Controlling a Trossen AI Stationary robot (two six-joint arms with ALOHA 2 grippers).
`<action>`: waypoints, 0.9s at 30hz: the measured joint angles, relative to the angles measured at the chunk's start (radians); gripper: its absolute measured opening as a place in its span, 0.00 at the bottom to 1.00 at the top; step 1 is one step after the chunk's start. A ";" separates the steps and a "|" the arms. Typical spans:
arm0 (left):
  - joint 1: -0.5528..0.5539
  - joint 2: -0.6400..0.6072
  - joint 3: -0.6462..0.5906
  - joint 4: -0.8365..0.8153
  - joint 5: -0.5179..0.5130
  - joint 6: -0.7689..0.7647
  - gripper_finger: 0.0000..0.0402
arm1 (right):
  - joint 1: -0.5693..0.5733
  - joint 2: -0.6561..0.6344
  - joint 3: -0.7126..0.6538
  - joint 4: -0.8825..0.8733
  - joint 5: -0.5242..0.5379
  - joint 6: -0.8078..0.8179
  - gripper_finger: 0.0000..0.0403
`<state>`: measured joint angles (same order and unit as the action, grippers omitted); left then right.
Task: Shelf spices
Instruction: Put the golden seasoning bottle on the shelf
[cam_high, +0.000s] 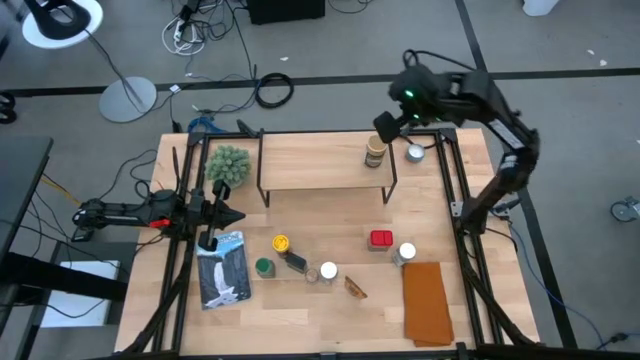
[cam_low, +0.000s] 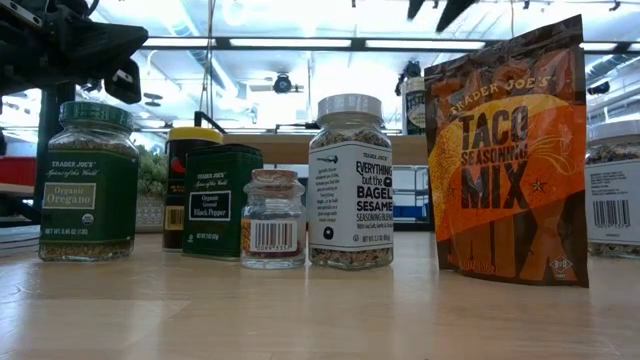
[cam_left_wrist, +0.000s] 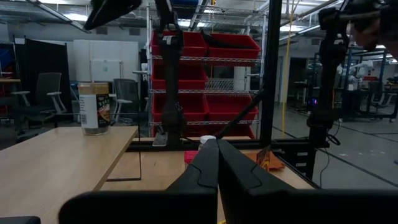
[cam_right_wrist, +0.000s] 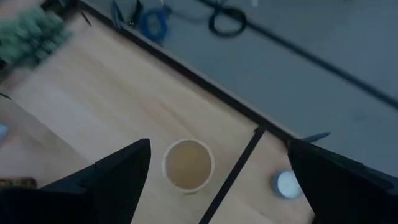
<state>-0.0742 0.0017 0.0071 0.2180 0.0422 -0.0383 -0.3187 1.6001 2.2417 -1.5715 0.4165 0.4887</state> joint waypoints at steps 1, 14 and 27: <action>0.000 0.000 0.000 0.000 0.000 0.000 0.01 | 0.030 -0.018 -0.003 0.001 0.030 0.017 0.94; 0.000 0.000 0.000 -0.001 0.000 0.000 0.01 | 0.536 -0.209 -0.493 0.000 0.444 0.529 0.94; 0.000 0.000 0.000 -0.001 0.000 0.000 0.01 | 0.869 -0.227 -1.053 0.336 0.631 1.167 0.94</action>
<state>-0.0741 0.0017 0.0074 0.2173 0.0418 -0.0380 0.5499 1.3735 1.1883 -1.2350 1.0474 1.6560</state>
